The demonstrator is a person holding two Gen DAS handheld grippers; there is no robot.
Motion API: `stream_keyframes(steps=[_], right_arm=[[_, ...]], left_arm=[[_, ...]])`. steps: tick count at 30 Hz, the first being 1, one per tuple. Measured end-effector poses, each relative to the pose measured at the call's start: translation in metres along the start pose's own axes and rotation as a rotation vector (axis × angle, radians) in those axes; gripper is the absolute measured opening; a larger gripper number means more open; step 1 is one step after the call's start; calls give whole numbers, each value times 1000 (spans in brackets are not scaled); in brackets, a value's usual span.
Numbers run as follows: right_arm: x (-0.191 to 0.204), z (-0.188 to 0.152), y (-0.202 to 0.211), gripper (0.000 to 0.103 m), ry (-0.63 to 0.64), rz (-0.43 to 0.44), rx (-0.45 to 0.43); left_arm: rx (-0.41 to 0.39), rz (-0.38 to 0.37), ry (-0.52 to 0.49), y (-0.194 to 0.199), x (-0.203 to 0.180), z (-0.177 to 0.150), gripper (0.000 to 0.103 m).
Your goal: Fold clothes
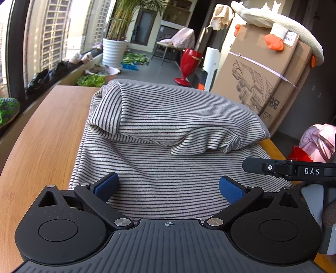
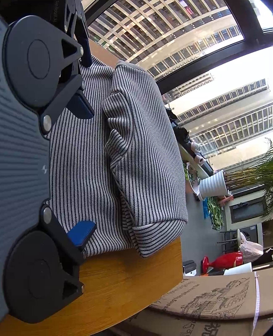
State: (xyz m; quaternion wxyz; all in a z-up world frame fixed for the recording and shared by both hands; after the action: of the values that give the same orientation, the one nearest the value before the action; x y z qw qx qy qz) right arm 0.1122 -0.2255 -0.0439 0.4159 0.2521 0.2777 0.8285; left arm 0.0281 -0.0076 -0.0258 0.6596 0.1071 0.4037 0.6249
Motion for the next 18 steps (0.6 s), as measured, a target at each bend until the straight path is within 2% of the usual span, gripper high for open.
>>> stream_keyframes(steps=[3, 5, 8, 10, 13, 16, 18], right_arm=[[11, -15, 10, 103, 39, 26, -3], [30, -38, 27, 103, 89, 43, -26], [25, -78, 74, 103, 29, 112, -44], [32, -79, 83, 103, -7, 123, -9], [44, -89, 103, 103, -90, 160, -13], [34, -89, 119, 103, -128, 206, -3], [31, -86, 116, 103, -122, 235, 2]], left_arm=[[-30, -16, -4, 11, 2, -7, 103], [-50, -26, -7, 19, 4, -12, 103], [-70, -37, -15, 32, 4, -20, 103], [-59, -31, -28, 45, 0, -26, 103], [-51, -27, -57, 66, -7, -53, 103], [-39, -28, -85, 89, -12, -81, 103], [-18, -43, -98, 101, -13, -92, 103]])
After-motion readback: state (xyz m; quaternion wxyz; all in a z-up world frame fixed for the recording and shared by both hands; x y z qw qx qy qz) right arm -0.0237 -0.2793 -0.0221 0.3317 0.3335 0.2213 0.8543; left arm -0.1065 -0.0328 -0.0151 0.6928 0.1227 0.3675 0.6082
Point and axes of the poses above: each gripper's, at about its wrist camera, not at the fingertips, and y roughly against the way its jaws point, x to its left, z to its top, the point moved 4 cm from there along -y, roughly the way its jaws point, and after that the axes turned 9 degrees about y, right-handed, at the moved point
